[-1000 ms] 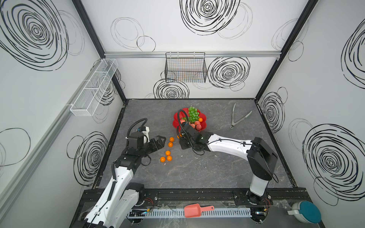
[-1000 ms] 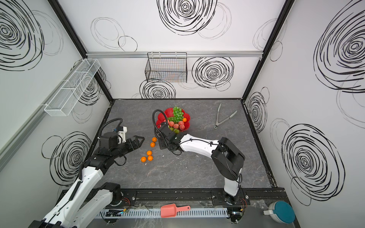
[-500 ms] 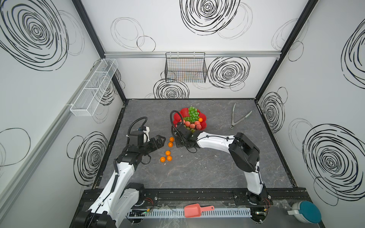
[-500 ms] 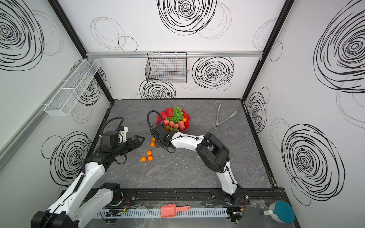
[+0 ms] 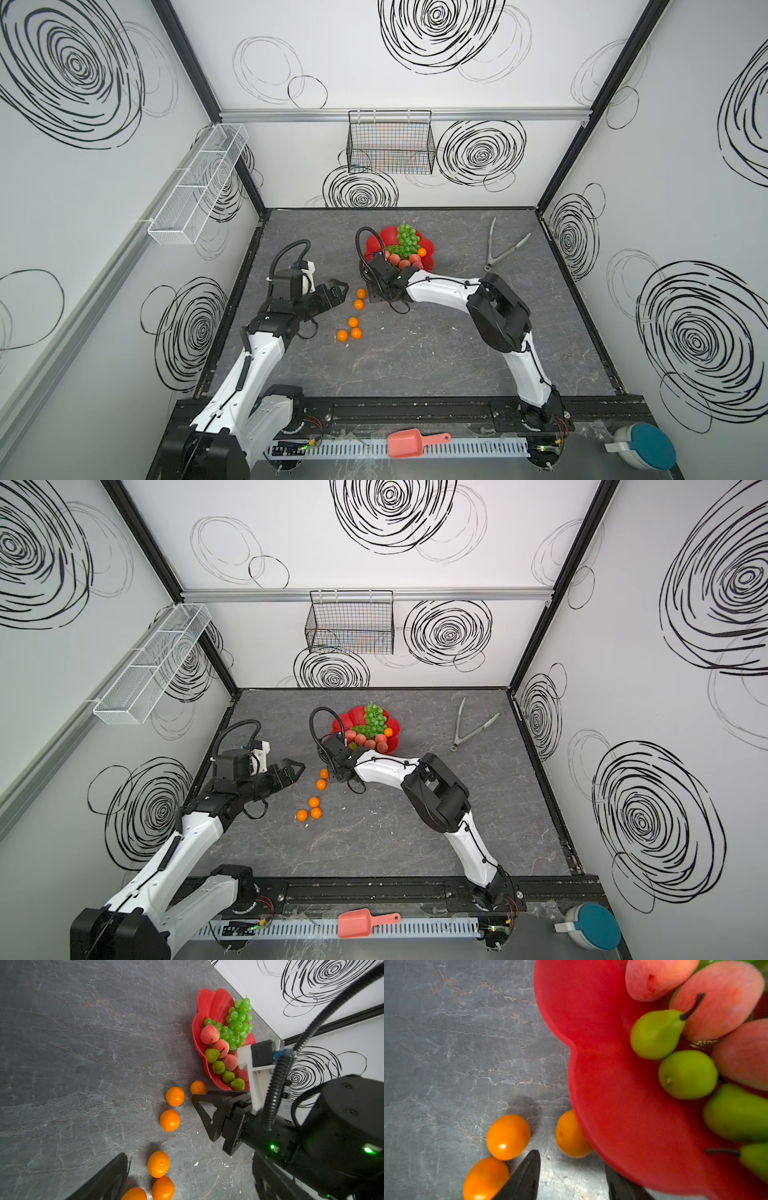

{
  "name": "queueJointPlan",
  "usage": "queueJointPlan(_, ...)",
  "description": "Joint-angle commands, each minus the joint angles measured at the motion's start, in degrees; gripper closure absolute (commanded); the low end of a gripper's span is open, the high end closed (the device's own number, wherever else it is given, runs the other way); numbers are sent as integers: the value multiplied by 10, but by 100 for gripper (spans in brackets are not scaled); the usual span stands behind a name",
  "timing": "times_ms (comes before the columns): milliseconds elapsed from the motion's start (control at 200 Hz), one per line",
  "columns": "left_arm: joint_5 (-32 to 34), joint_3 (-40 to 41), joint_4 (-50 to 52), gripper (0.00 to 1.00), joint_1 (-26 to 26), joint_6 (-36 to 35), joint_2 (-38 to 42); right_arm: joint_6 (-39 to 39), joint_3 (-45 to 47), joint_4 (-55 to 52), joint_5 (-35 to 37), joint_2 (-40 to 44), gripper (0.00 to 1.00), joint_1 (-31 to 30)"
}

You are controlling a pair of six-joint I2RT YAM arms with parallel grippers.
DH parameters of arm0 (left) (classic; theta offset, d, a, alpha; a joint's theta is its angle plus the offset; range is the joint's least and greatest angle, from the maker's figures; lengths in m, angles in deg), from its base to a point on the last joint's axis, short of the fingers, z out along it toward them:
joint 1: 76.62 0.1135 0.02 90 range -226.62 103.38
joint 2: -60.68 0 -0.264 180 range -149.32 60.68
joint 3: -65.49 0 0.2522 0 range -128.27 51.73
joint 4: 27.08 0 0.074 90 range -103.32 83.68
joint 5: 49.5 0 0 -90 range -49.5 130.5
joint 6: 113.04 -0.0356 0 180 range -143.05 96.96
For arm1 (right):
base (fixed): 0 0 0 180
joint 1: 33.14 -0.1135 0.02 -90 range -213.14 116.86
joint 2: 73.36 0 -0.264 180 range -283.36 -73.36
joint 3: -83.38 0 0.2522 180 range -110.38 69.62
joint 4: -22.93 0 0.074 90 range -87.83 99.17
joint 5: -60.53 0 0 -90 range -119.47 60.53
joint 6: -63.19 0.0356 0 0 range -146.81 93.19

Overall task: Arrange fruit in a fruit bowl
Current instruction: Pick up the fruit from the center of the table.

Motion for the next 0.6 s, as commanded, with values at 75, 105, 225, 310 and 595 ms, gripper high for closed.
queueJointPlan(75,-10,-28,-32,4,7,-12,-7,-5,-39,-27,6,-27,44,11)
queueJointPlan(105,-11,-29,-32,4,7,-13,-7,-7,-46,-31,7,-32,44,12)
queueJointPlan(225,-11,-27,-32,4,7,-12,-5,-11,-59,-36,8,-42,44,14)
queueJointPlan(310,-11,-24,-32,4,7,-11,-2,-11,-63,-36,5,-47,46,15)
queueJointPlan(595,-13,-22,-31,4,8,-10,0,-10,-60,-36,4,-50,52,15)
